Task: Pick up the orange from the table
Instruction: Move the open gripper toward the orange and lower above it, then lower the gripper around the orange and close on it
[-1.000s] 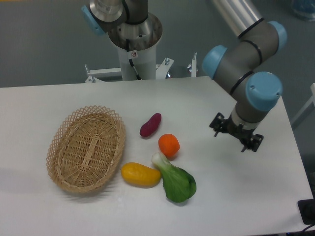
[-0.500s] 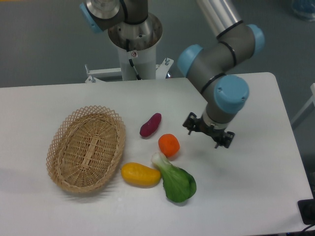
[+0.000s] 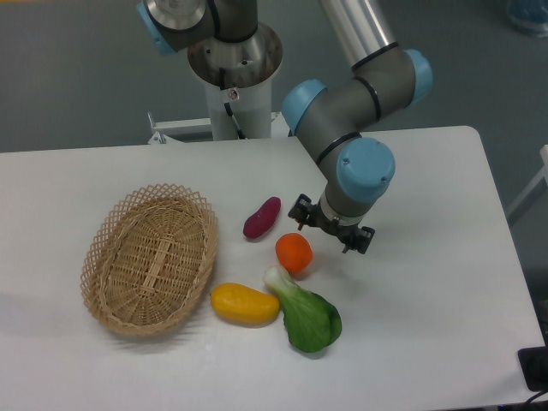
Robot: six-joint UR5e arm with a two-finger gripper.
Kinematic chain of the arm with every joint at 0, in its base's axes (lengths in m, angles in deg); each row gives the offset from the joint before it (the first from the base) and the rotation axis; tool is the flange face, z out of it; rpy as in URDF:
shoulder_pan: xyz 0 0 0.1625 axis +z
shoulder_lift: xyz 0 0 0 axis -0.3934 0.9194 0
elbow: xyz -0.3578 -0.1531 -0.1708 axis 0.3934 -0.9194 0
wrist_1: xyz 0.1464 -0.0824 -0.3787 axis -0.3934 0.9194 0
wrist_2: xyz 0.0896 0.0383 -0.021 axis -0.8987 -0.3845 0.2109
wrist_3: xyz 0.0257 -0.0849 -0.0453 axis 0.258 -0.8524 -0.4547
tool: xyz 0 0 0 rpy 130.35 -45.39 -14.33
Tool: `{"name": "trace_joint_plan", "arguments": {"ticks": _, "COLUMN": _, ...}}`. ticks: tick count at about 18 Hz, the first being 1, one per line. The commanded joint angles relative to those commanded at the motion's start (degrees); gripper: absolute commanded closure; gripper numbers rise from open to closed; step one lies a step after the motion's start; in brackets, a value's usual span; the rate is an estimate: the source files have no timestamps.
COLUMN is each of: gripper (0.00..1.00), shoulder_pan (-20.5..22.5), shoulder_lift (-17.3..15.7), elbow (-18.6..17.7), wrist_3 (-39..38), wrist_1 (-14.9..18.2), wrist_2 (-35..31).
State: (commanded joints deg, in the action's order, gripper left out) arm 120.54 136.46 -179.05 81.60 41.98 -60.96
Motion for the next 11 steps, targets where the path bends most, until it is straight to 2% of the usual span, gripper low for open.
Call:
{"name": "trace_joint_plan", "arguments": {"ticks": 4, "gripper": 0.0, "shoulder_pan": -2.11, "shoulder_lift": 0.88, "elbow": -0.35, "wrist_3": -2.02, "wrist_1": -0.26, "wrist_2": 0.0}}
{"name": "trace_joint_plan", "arguments": {"ticks": 9, "gripper": 0.0, "shoulder_pan": -3.17, "shoulder_lift": 2.2, "elbow": -1.58, "wrist_3": -3.59, "wrist_1": -6.05, "wrist_2": -0.35}}
{"name": "trace_joint_plan", "arguments": {"ticks": 11, "gripper": 0.0, "shoulder_pan": -3.43, "shoulder_lift": 2.55, "elbow": -1.67, "wrist_3": -4.92, "wrist_1": -6.68, "wrist_2": -0.44}}
